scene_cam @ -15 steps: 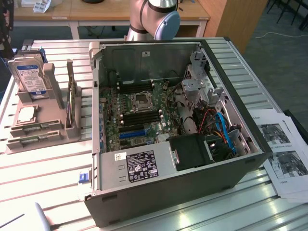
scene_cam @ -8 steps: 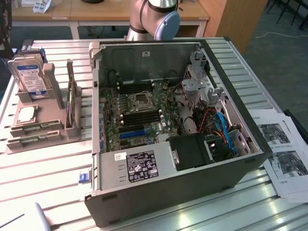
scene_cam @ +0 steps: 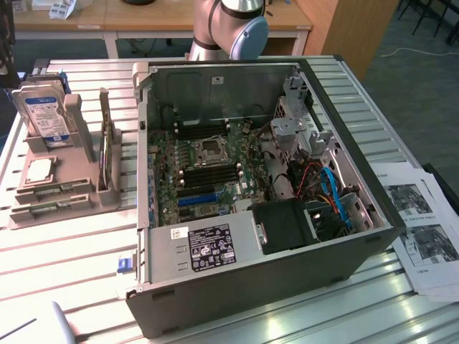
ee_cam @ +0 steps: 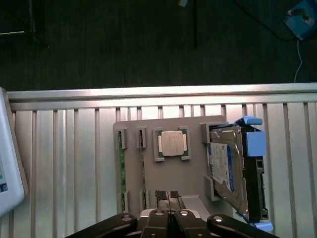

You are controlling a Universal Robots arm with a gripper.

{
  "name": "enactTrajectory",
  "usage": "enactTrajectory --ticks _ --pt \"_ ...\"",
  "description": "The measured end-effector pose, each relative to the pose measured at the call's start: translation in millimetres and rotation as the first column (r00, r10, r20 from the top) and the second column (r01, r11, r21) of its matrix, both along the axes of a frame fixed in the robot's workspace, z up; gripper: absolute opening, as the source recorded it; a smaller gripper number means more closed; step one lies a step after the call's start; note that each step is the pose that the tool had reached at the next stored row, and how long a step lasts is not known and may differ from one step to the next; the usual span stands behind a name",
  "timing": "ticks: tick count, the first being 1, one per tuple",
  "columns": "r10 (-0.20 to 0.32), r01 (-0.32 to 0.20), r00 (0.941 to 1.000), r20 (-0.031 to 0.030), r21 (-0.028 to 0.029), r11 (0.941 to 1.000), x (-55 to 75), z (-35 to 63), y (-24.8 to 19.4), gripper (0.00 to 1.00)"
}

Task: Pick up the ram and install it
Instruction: 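Pick up the ram and move it above insertion slot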

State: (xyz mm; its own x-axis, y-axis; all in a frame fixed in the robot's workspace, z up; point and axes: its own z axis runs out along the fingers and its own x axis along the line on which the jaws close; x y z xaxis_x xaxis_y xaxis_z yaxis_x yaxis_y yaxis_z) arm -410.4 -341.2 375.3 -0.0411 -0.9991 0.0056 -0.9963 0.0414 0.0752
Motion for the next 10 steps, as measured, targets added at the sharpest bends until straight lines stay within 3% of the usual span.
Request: enactTrajectory --ticks 4,6,10 --pt "0.047 -0.047 0.9989 0.0001 0.0018 0.9989 0.0 0.0 0.0 0.10" --pt "0.047 -0.047 0.9989 0.0001 0.0050 0.9989 0.0 0.0 0.2 0.10" --pt "0.048 -0.048 0.9989 0.0002 0.0053 0.9988 0.0 0.0 0.0 0.10"
